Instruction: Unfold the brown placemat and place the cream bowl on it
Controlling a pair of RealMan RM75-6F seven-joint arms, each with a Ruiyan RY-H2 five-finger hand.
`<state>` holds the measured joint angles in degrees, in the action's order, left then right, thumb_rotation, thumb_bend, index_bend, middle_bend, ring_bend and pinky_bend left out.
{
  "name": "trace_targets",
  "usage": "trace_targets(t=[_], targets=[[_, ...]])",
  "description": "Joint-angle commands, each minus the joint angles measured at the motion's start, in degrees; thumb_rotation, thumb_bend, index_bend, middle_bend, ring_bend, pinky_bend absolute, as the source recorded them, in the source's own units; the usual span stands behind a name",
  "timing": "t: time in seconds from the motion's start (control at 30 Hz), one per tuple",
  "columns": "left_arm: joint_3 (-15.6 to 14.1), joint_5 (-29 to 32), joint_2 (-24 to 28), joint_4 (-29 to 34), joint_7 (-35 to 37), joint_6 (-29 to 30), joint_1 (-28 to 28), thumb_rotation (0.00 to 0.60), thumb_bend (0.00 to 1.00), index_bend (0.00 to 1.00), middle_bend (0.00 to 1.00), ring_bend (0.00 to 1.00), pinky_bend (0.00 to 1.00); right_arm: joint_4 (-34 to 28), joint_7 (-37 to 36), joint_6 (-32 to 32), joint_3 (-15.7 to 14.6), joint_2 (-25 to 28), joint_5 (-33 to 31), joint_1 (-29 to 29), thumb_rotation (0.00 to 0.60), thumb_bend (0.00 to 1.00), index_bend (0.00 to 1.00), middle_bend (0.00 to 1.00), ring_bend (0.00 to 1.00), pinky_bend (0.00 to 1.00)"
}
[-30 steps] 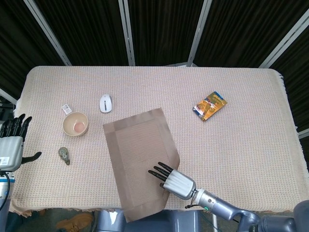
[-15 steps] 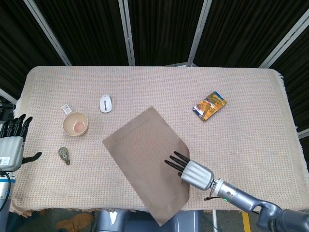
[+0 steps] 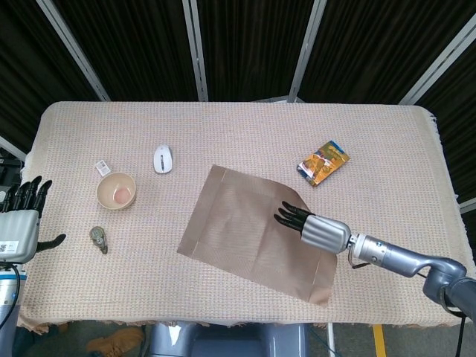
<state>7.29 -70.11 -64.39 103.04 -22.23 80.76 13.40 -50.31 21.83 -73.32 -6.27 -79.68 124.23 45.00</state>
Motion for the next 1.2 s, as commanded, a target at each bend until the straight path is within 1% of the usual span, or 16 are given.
trace_targets(t=[0.03, 0.1, 0.13, 0.17, 0.2, 0.23, 0.27, 0.3, 0.37, 0.57, 0.7, 0.73, 0.8, 1.0, 1.1, 1.2], targets=[[0.07, 0.28, -0.11, -0.21, -0.05, -0.16, 0.07, 0.600, 0.00, 0.00, 0.00, 0.00, 0.00, 6.66, 0.32, -1.20, 0.28, -2.92, 0.45, 2.01, 0.600, 0.48, 0.87, 0.00, 0.00, 0.00], [0.11, 0.52, -0.17, -0.43, -0.15, -0.38, 0.17, 0.600, 0.00, 0.00, 0.00, 0.00, 0.00, 8.54, 0.86, -1.67, 0.54, -3.58, -0.16, 2.09, 0.600, 0.45, 0.86, 0.00, 0.00, 0.00], [0.11, 0.60, -0.20, -0.53, -0.16, -0.48, 0.20, 0.600, 0.00, 0.00, 0.00, 0.00, 0.00, 9.30, 0.99, -1.99, 0.68, -3.88, -0.61, 1.98, 0.600, 0.43, 0.81, 0.00, 0.00, 0.00], [0.11, 0.67, -0.23, -0.61, -0.15, -0.56, 0.23, 0.600, 0.00, 0.00, 0.00, 0.00, 0.00, 9.89, 0.83, -2.40, 0.73, -4.14, -1.01, 1.85, 0.600, 0.39, 0.64, 0.00, 0.00, 0.00], [0.11, 0.77, -0.24, -0.70, -0.13, -0.68, 0.26, 0.600, 0.00, 0.00, 0.00, 0.00, 0.00, 10.58, 0.39, -2.88, 0.91, -4.38, -1.81, 1.55, 0.600, 0.32, 0.38, 0.00, 0.00, 0.00], [0.11, 0.82, -0.24, -0.74, -0.10, -0.74, 0.28, 0.600, 0.00, 0.00, 0.00, 0.00, 0.00, 10.92, 0.20, -3.32, 1.19, -4.51, -2.54, 1.26, 0.600, 0.24, 0.21, 0.00, 0.00, 0.00], [0.11, 0.85, -0.25, -0.78, -0.08, -0.79, 0.30, 0.600, 0.00, 0.00, 0.00, 0.00, 0.00, 11.05, 0.05, -3.95, 1.53, -4.61, -3.30, 0.90, 0.600, 0.13, 0.03, 0.00, 0.00, 0.00], [0.08, 0.83, -0.29, -0.86, -0.13, -0.87, 0.34, 0.600, 0.00, 0.00, 0.00, 0.00, 0.00, 10.59, -0.96, -5.47, 2.10, -4.60, -4.53, 0.18, 0.600, 0.04, 0.00, 0.00, 0.00, 0.00], [0.00, 0.74, -0.34, -0.87, -0.09, -0.97, 0.38, 0.600, 0.00, 0.00, 0.00, 0.00, 0.00, 9.68, -2.21, -7.86, 2.99, -4.31, -6.03, -0.57, 0.600, 0.00, 0.00, 0.00, 0.00, 0.00], [-0.35, -0.47, -0.39, -1.10, 0.98, -1.05, 0.38, 0.600, 0.00, 0.00, 0.00, 0.00, 0.00, 4.32, -6.18, -14.21, 6.09, -1.71, -12.71, -5.24, 0.600, 0.00, 0.00, 0.00, 0.00, 0.00], [-0.95, -3.66, -0.76, -2.62, 3.83, -1.13, 0.54, 0.600, 0.00, 0.00, 0.00, 0.00, 0.00, -6.19, -12.84, -16.43, 9.30, 1.83, -22.93, -12.10, 0.600, 0.00, 0.00, 0.00, 0.00, 0.00], [-1.07, -4.16, -0.87, -3.00, 4.33, -1.17, 0.56, 0.600, 0.00, 0.00, 0.00, 0.00, 0.00, -7.69, -13.12, -16.40, 9.48, 2.40, -23.83, -12.77, 0.600, 0.00, 0.00, 0.00, 0.00, 0.00], [-1.66, -6.61, -1.44, -4.52, 6.62, -1.71, 0.98, 0.600, 0.00, 0.00, 0.00, 0.00, 0.00, -13.73, -15.51, -16.72, 10.21, 4.63, -28.05, -15.97, 0.600, 0.00, 0.00, 0.00, 0.00, 0.00], [-3.29, -13.08, -4.66, -10.95, 12.65, -4.71, 3.51, 0.600, 0.00, 0.00, 0.00, 0.00, 0.00, -30.62, -23.51, -17.12, 10.09, 10.52, -36.88, -24.09, 0.600, 0.00, 0.00, 0.00, 0.00, 0.00], [-4.01, -15.67, -6.53, -13.94, 14.94, -6.91, 5.37, 0.600, 0.00, 0.04, 0.00, 0.00, 0.00, -34.47, -25.83, -18.84, 9.48, 12.13, -37.56, -26.88, 0.600, 0.00, 0.00, 0.00, 0.00, 0.00], [-4.86, -18.49, -8.71, -15.18, 18.36, -11.65, 8.89, 0.600, 0.00, 0.08, 0.00, 0.00, 0.00, -37.36, -24.79, -21.65, 8.01, 12.59, -37.42, -30.61, 0.600, 0.00, 0.00, 0.00, 0.00, 0.00]])
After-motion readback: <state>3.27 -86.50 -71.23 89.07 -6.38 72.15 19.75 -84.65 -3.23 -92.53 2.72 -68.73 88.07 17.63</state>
